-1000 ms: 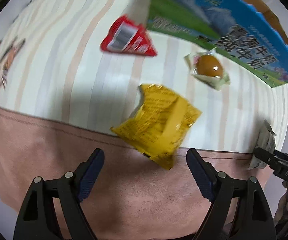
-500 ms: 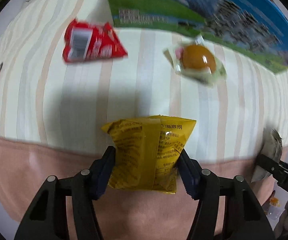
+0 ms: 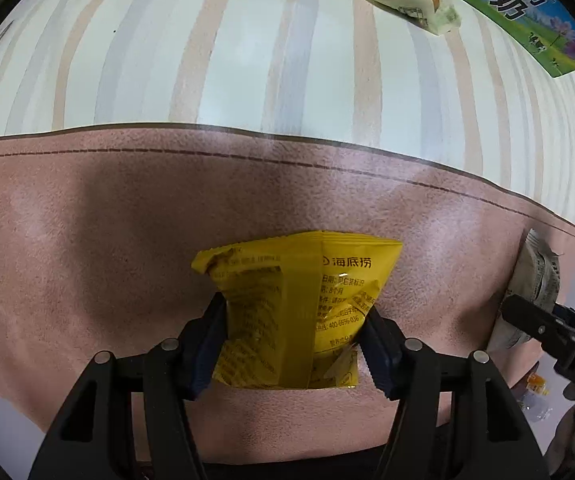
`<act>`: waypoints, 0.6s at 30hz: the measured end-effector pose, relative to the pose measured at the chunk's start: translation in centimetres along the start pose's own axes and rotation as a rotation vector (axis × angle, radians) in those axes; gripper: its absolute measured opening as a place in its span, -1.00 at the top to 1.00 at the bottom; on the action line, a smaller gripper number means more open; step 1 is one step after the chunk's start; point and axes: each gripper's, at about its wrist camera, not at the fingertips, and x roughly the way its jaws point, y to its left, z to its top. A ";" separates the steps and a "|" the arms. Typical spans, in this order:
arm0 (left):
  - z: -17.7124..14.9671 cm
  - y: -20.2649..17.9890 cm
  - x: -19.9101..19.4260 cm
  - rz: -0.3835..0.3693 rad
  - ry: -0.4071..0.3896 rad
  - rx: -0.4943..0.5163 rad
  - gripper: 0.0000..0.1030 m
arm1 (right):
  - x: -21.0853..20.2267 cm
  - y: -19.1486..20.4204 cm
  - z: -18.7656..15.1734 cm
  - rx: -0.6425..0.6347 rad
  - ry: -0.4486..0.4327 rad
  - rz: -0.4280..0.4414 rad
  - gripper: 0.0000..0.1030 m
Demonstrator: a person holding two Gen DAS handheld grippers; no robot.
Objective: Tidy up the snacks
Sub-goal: 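Carry both packs into the box and open both tools to release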
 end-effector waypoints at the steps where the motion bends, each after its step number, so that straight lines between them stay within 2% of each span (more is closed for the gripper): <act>1: 0.1 -0.2 0.2 0.001 0.000 0.000 -0.17 | 0.1 0.2 0.0 -0.002 -0.001 -0.002 -0.33; 3: 0.5 -0.7 0.3 0.002 -0.003 -0.002 -0.17 | 0.5 2.1 0.4 -0.003 -0.002 -0.010 -0.33; 8: -0.2 0.3 -0.9 0.012 -0.005 -0.001 -0.14 | 1.8 2.6 0.9 -0.005 -0.016 -0.020 -0.33; 9: 0.0 0.3 -1.7 0.016 -0.007 0.001 -0.13 | 1.7 2.4 0.9 -0.008 -0.020 -0.027 -0.29; 10: -0.1 0.3 -1.9 0.020 -0.017 -0.010 -0.09 | 2.5 3.2 1.0 -0.013 -0.023 -0.046 -0.15; 11: 0.4 0.3 -2.9 0.023 -0.023 -0.013 -0.07 | 4.1 4.9 0.9 -0.016 -0.032 -0.067 -0.09; 13: 0.3 0.0 -3.4 0.020 -0.033 -0.007 0.02 | 4.3 4.9 0.9 -0.007 -0.043 -0.054 -0.07; 18: 1.3 -1.7 -6.5 -0.036 -0.072 0.021 0.03 | 1.7 5.1 1.2 -0.008 -0.075 0.041 -0.06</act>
